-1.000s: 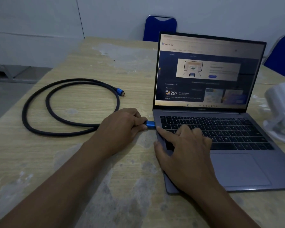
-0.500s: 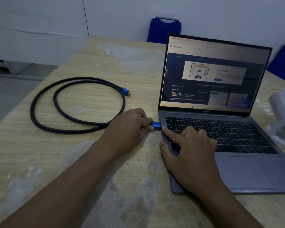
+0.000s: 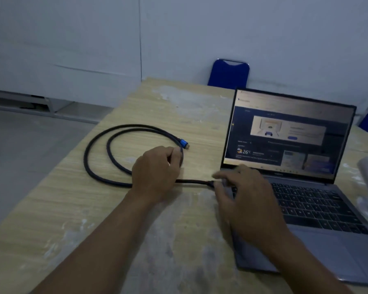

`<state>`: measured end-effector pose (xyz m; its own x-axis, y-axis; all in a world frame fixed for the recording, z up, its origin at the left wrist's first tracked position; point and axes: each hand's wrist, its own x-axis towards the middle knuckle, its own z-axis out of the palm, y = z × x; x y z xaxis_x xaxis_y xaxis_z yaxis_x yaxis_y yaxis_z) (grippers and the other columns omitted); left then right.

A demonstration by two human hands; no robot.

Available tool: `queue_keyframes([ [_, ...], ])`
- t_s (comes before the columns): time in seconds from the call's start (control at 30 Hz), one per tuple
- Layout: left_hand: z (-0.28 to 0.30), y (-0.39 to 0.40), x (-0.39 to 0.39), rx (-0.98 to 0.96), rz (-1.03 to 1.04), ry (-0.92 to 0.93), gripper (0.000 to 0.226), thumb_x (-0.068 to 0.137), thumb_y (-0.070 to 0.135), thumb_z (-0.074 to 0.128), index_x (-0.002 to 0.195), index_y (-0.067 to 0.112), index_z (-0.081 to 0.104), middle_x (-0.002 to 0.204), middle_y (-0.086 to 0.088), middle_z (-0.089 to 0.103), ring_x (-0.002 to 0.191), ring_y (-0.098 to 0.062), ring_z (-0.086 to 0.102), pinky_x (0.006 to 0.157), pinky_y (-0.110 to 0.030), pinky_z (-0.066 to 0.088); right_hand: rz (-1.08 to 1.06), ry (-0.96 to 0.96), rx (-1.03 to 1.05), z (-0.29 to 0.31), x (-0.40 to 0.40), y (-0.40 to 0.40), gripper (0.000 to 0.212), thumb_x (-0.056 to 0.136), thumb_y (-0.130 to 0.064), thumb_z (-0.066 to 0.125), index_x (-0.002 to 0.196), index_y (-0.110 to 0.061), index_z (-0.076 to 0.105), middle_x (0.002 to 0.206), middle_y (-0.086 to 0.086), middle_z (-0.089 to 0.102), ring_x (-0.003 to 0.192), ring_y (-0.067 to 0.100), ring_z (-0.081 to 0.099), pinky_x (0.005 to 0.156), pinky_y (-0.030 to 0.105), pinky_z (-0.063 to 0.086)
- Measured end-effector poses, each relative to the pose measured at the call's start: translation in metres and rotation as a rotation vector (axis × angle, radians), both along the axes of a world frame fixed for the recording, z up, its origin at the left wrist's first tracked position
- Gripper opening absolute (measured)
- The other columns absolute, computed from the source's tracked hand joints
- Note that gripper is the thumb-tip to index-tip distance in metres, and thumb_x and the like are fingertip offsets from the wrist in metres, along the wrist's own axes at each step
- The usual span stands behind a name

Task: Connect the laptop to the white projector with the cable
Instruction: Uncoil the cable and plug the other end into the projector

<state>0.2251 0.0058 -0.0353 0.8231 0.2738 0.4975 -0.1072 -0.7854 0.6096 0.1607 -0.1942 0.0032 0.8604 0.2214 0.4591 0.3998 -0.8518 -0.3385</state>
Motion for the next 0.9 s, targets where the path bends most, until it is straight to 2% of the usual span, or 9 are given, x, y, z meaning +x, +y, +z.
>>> queue_keyframes([
  [0.1, 0.000, 0.012, 0.004, -0.102, 0.099, -0.037, 0.039, 0.098, 0.041, 0.039, 0.089, 0.025, 0.072, 0.084, 0.007, 0.072, 0.074, -0.018, 0.062, 0.061, -0.033, 0.047, 0.136, 0.123, -0.063, 0.025, 0.045, 0.034, 0.028, 0.094, -0.032, 0.052, 0.110, -0.023, 0.072, 0.095, -0.003, 0.069, 0.082, 0.015, 0.062, 0.072, 0.039, 0.055],
  [0.17, -0.002, 0.014, 0.005, -0.159, 0.141, -0.044, 0.035, 0.098, 0.039, 0.038, 0.087, 0.025, 0.068, 0.079, 0.007, 0.068, 0.072, -0.018, 0.060, 0.058, -0.031, 0.040, 0.137, 0.208, -0.196, 0.031, 0.082, 0.057, 0.030, 0.097, -0.027, 0.048, 0.115, -0.016, 0.069, 0.108, 0.007, 0.070, 0.091, 0.025, 0.063, 0.078, 0.043, 0.055],
  [0.27, -0.005, 0.010, 0.005, -0.115, 0.132, 0.014, 0.032, 0.097, 0.037, 0.035, 0.083, 0.022, 0.060, 0.073, 0.002, 0.063, 0.067, -0.023, 0.058, 0.055, -0.035, 0.042, 0.081, 0.316, -0.343, 0.026, 0.133, 0.086, 0.028, 0.100, -0.021, 0.046, 0.116, -0.005, 0.063, 0.116, 0.015, 0.064, 0.097, 0.031, 0.059, 0.083, 0.043, 0.052],
  [0.43, -0.006, 0.010, 0.008, -0.058, 0.158, 0.013, 0.030, 0.097, 0.037, 0.035, 0.078, 0.023, 0.053, 0.063, 0.008, 0.048, 0.056, -0.018, 0.046, 0.050, -0.033, 0.031, 0.009, 0.455, -0.417, 0.009, 0.184, 0.116, 0.031, 0.100, -0.035, 0.047, 0.099, -0.006, 0.057, 0.094, 0.011, 0.056, 0.079, 0.026, 0.052, 0.065, 0.032, 0.040],
  [0.6, -0.006, 0.010, 0.009, -0.052, 0.132, -0.008, 0.029, 0.097, 0.037, 0.032, 0.078, 0.026, 0.049, 0.064, 0.008, 0.049, 0.058, -0.018, 0.046, 0.057, -0.035, 0.034, -0.032, 0.595, -0.370, 0.011, 0.202, 0.132, 0.027, 0.096, -0.019, 0.052, 0.073, -0.005, 0.052, 0.076, 0.011, 0.054, 0.059, 0.021, 0.047, 0.048, 0.031, 0.036],
  [0.7, -0.002, 0.011, 0.009, -0.046, 0.146, -0.064, 0.023, 0.097, 0.032, 0.034, 0.084, 0.025, 0.052, 0.071, 0.006, 0.056, 0.065, -0.020, 0.051, 0.066, -0.038, 0.039, -0.017, 0.593, -0.178, 0.033, 0.209, 0.135, 0.025, 0.100, -0.017, 0.043, 0.094, 0.004, 0.055, 0.085, 0.017, 0.057, 0.067, 0.026, 0.055, 0.055, 0.034, 0.044],
  [0.77, -0.003, 0.010, 0.010, -0.079, 0.204, -0.134, 0.016, 0.095, 0.027, 0.039, 0.096, 0.024, 0.055, 0.088, 0.004, 0.060, 0.082, -0.020, 0.052, 0.072, -0.036, 0.034, -0.026, 0.526, -0.055, 0.052, 0.214, 0.136, 0.031, 0.101, -0.017, 0.044, 0.115, 0.009, 0.054, 0.097, 0.021, 0.061, 0.083, 0.031, 0.062, 0.059, 0.034, 0.047],
  [0.83, -0.004, 0.008, 0.011, -0.163, 0.286, -0.172, 0.020, 0.093, 0.021, 0.044, 0.109, 0.023, 0.054, 0.106, 0.002, 0.058, 0.098, -0.020, 0.046, 0.080, -0.032, 0.027, -0.065, 0.448, 0.035, 0.070, 0.219, 0.134, 0.046, 0.101, -0.023, 0.045, 0.136, 0.008, 0.040, 0.122, 0.025, 0.058, 0.105, 0.034, 0.060, 0.067, 0.035, 0.045],
  [0.9, -0.003, 0.007, 0.012, -0.236, 0.352, -0.146, 0.026, 0.090, 0.018, 0.049, 0.115, 0.021, 0.051, 0.117, -0.003, 0.054, 0.106, -0.021, 0.041, 0.084, -0.032, 0.025, -0.075, 0.423, 0.077, 0.084, 0.223, 0.130, 0.058, 0.102, -0.032, 0.042, 0.145, 0.002, 0.022, 0.143, 0.025, 0.044, 0.123, 0.038, 0.049, 0.078, 0.038, 0.041],
])
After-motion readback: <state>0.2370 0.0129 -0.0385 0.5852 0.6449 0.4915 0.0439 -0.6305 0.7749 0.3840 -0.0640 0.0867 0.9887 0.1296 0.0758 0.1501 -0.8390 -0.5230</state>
